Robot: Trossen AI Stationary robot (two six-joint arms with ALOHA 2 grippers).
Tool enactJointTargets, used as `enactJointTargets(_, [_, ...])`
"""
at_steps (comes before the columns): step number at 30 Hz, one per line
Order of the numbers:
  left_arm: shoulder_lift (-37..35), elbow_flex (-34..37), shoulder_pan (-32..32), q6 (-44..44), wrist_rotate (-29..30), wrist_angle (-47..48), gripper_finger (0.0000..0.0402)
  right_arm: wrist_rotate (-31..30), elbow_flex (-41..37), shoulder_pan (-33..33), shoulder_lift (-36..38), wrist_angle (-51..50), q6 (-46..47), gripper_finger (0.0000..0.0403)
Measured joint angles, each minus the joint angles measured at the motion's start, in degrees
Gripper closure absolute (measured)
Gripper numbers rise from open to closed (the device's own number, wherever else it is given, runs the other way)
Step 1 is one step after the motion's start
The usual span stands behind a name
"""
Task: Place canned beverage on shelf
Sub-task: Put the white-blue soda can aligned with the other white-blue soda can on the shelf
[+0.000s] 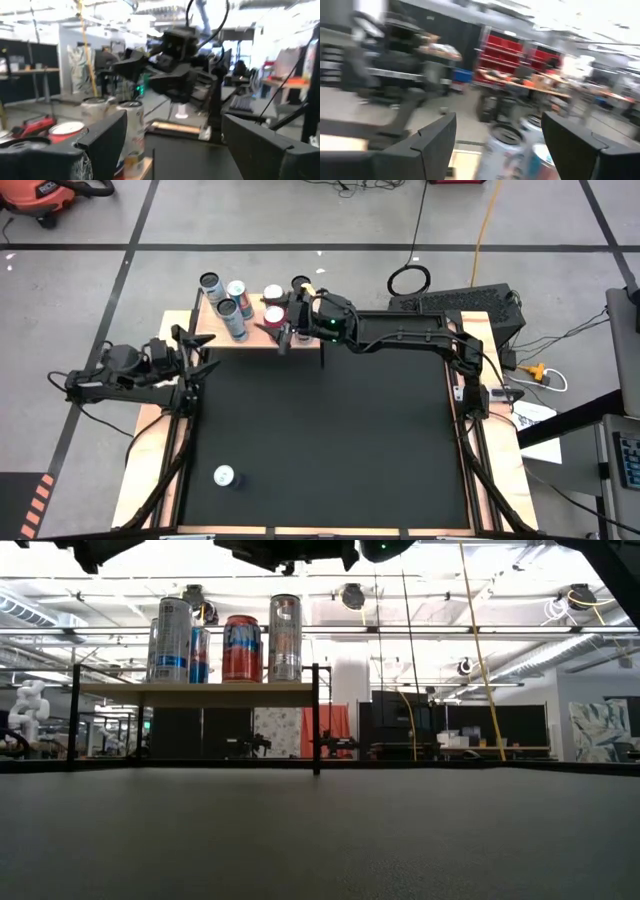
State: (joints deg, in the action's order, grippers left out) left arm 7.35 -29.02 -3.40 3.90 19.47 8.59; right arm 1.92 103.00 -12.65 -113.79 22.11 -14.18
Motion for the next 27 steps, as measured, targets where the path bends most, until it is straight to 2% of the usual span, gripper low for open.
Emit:
enactJointTargets(3, [0.00,-2.41,0.00,-0.44,2.21,5.14,0.0072,4.30,1.93,-0.34,-0.29,-1.50,-0.02,0.0133])
enactJointTargets(8, [0.00,-5.11,0.00,-0.57,3.55,11.04,0.0072,1.10,6.28,-0.51,-0.48,-2.03,-1.92,0.0133])
enactJointTargets(11, [0.00,-5.59,0.00,-0.57,3.53,11.34,0.0072,2.47,10.21,-1.20,-0.48,-4.65,-3.25,0.0133])
enactJointTargets(16, [0.02,-5.59,0.00,-3.80,3.51,11.29,0.0072,10.74,17.85,-3.00,-3.05,-9.07,-4.42,0.0133])
enactJointTargets(21, [0.05,-5.59,0.00,-8.46,2.26,11.23,0.0072,18.11,31.95,-4.86,-8.79,-19.11,-1.79,0.0133])
enactJointTargets(24, [0.02,-5.63,-0.02,-8.98,1.49,11.00,0.0072,20.77,29.25,-6.26,-7.91,-14.31,-0.38,0.0133])
enactJointTargets(27, [0.02,-5.70,-0.02,-7.44,1.59,10.98,0.0072,25.03,29.07,-7.72,-8.43,-15.41,1.80,0.0133])
